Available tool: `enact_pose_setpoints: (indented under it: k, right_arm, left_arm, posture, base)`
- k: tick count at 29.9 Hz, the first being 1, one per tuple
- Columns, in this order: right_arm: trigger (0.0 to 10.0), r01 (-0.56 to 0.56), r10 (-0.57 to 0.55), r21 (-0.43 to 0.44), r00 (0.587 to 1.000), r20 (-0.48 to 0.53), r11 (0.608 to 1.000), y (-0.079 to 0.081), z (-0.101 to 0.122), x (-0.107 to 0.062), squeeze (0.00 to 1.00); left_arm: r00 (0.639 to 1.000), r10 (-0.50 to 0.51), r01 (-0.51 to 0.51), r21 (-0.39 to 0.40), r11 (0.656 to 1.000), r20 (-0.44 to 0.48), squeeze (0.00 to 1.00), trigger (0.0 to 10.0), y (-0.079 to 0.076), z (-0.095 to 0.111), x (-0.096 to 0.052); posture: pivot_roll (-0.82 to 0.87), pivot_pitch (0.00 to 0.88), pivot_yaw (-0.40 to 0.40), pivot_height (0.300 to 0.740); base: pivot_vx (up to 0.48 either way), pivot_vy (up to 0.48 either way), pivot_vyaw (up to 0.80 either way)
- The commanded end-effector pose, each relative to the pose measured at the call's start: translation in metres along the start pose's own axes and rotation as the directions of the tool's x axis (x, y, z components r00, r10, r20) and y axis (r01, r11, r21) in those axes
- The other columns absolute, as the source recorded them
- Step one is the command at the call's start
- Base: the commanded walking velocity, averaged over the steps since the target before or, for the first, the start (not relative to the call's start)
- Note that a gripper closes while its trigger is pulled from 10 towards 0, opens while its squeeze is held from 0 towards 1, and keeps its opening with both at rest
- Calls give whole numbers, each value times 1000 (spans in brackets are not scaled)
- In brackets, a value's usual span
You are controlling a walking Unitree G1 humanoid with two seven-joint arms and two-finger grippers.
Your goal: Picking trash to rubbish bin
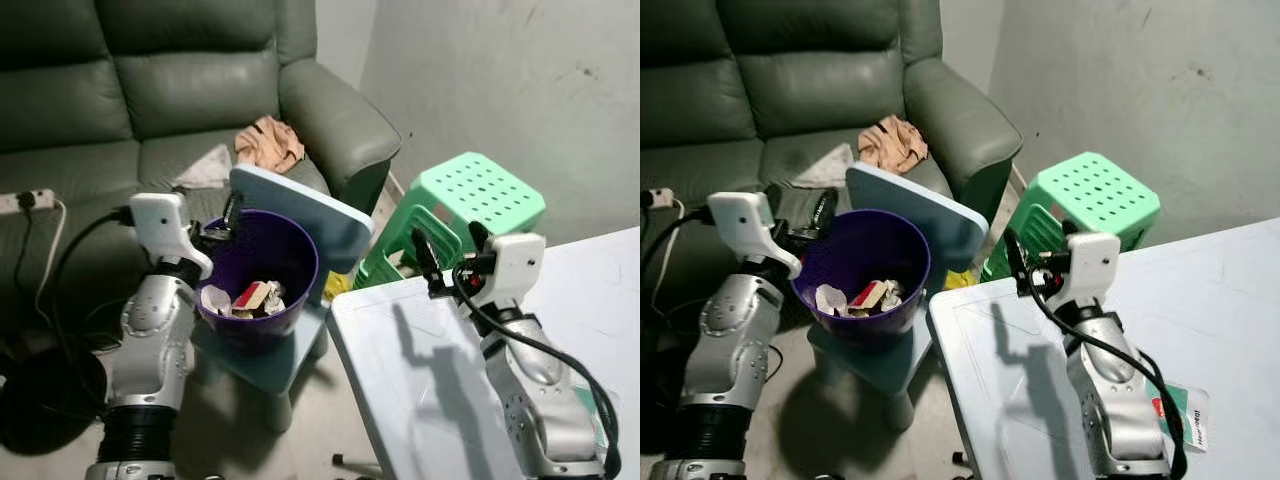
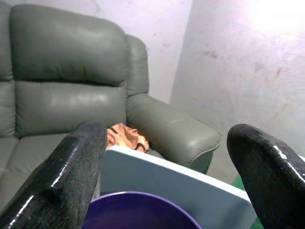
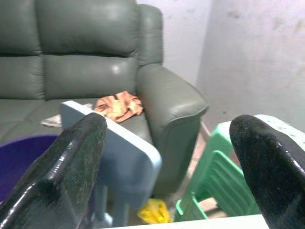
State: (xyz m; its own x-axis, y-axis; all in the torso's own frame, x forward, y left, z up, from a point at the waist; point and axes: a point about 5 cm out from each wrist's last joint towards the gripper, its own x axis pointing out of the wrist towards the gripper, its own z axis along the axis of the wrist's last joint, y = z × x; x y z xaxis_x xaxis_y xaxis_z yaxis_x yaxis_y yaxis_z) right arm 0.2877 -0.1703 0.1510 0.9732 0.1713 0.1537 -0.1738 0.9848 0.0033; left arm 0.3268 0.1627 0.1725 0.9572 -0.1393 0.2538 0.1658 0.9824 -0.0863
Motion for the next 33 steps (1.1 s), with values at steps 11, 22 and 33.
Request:
enact_pose_setpoints:
  k: [11, 22, 33]
  right_arm:
    - [10000, 74, -73, -51, 997, 13, 996, -21, -2, 1, 0]
    - [10000, 59, -59, -69, 998, -10, 996, -21, -5, 3, 0]
    - [10000, 44, -46, -88, 999, -28, 995, -21, -7, 1, 0]
  left_arm:
    - [1000, 21, -21, -3, 1000, -12, 0, 10000, -7, -5, 9]
    - [1000, 16, -16, -6, 1000, -12, 0, 10000, -9, -6, 11]
    - [1000, -13, 13, 5, 1000, -18, 0, 10000, -15, -9, 10]
  posture:
    - [-69, 2, -68, 740]
    - [-72, 0, -75, 740]
    - [-77, 0, -81, 740]
  base:
    - [0, 0, 0]
    - [0, 0, -419]
    - [0, 0, -769]
